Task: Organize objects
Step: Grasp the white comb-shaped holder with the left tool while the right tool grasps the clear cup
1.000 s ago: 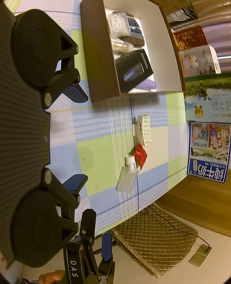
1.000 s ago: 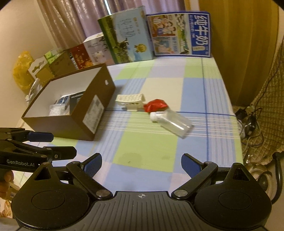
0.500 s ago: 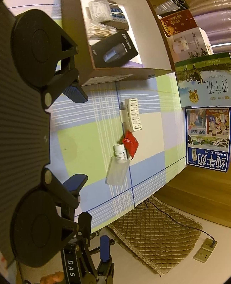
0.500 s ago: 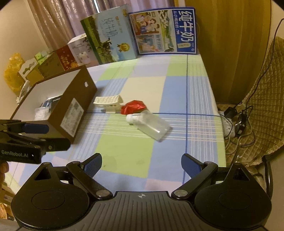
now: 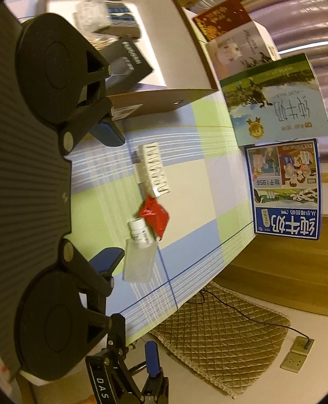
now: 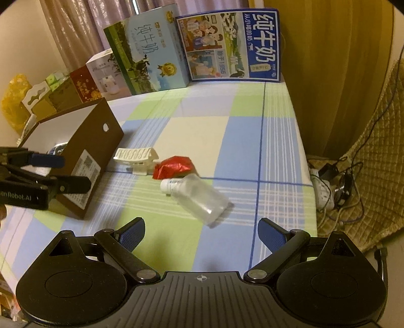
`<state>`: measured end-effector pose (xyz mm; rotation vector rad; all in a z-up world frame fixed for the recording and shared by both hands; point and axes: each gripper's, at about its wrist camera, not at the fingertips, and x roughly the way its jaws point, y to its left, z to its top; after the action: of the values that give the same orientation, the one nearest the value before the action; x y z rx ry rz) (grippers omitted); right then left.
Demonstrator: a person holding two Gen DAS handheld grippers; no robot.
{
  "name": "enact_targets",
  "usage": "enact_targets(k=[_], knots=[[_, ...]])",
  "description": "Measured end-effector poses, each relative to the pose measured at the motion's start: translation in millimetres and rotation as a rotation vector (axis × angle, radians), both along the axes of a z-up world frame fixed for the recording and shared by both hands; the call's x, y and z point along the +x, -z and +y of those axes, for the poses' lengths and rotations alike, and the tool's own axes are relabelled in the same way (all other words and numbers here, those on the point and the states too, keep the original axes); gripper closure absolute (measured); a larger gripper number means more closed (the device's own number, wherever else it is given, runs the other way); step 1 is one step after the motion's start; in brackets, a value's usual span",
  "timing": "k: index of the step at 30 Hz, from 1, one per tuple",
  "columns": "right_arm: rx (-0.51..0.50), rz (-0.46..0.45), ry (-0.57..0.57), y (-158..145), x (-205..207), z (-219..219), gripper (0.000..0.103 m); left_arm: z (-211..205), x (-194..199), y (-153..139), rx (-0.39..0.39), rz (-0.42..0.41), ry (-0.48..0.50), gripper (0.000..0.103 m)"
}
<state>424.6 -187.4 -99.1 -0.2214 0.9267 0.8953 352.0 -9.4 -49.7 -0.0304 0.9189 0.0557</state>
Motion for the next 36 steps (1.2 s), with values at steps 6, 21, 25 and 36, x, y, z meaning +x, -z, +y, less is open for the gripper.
enact_targets(k=[6, 21, 25, 36], knots=[[0.008, -0.027, -0.049, 17.0, 19.3, 15.8, 0.010, 15.1, 25.4, 6.1, 0.039, -0.003, 0.054, 0.020], [-0.112, -0.101, -0.279, 65.1, 32.8, 74.2, 0.026, 29.7, 69.1, 35.4, 0.122, 0.090, 0.221, 0.024], [-0.150, -0.123, -0.296, 76.7, 32.6, 83.0, 0.027, 31.6, 77.0, 42.6, 0.129, 0.112, 0.245, 0.025], [-0.175, -0.067, -0.197, 78.5, 36.8, 61.1, 0.051, 35.2, 101.3, 65.0, 0.169, 0.188, 0.336, 0.030]])
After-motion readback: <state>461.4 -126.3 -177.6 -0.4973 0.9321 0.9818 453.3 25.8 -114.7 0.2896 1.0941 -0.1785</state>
